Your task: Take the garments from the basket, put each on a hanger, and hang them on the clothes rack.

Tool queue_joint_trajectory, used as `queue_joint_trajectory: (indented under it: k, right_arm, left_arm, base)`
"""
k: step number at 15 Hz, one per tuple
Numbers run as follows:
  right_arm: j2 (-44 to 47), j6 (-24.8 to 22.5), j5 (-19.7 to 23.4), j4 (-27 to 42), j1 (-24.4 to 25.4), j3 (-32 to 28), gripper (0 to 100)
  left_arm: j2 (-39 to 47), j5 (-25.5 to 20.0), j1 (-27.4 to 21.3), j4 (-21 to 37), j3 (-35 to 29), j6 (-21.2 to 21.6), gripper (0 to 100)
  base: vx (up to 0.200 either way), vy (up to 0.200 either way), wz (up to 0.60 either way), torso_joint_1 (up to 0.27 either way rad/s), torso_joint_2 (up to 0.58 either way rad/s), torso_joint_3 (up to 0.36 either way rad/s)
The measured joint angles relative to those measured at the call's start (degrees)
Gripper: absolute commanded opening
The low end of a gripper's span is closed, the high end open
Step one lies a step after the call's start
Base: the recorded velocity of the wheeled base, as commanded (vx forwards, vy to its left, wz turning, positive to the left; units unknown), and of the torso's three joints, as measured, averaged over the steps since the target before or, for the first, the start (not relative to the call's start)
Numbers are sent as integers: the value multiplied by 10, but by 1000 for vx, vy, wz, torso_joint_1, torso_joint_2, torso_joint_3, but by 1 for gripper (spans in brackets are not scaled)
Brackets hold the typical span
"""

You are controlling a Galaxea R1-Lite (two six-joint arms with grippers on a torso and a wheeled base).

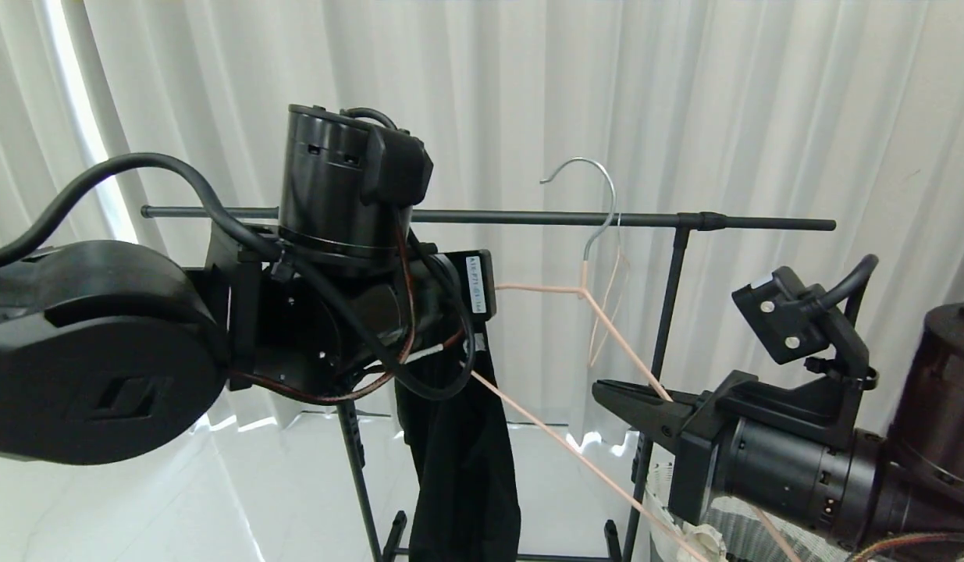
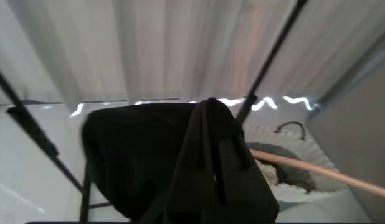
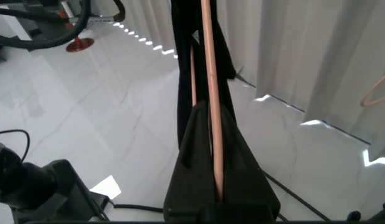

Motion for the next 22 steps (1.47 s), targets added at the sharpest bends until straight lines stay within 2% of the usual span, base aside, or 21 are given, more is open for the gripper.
queue_joint_trajectory:
  k: [4, 11, 15, 16, 21, 22]
  right_arm:
    - [24, 0, 0, -15, 7, -7, 0]
    - [55, 1, -10, -30, 3, -10, 0]
    - [58, 2, -24, -39, -17, -10, 0]
    - [58, 2, -33, -50, -20, -10, 0]
    - [57, -7, -55, -56, -22, -9, 0]
    - [57, -26, -55, -60, -22, -7, 0]
  left_arm:
    - [-23, -66, -37, 1, -1, -1, 0]
    - [-48, -71, -79, 0, 3, 1, 0]
    - [-61, -71, -85, 0, 17, 3, 0]
    - [-65, -71, -86, 0, 25, 4, 100]
    - [-77, -70, -85, 0, 39, 5, 100]
    - [-80, -70, -85, 0, 42, 5, 100]
  base:
    - [0, 0, 0, 0, 0, 0]
    - [0, 0, 0, 0, 0, 0]
    - [0, 0, 0, 0, 0, 0]
    - [0, 0, 0, 0, 0, 0]
    - [0, 0, 0, 0, 0, 0]
    - [0, 0, 0, 0, 0, 0]
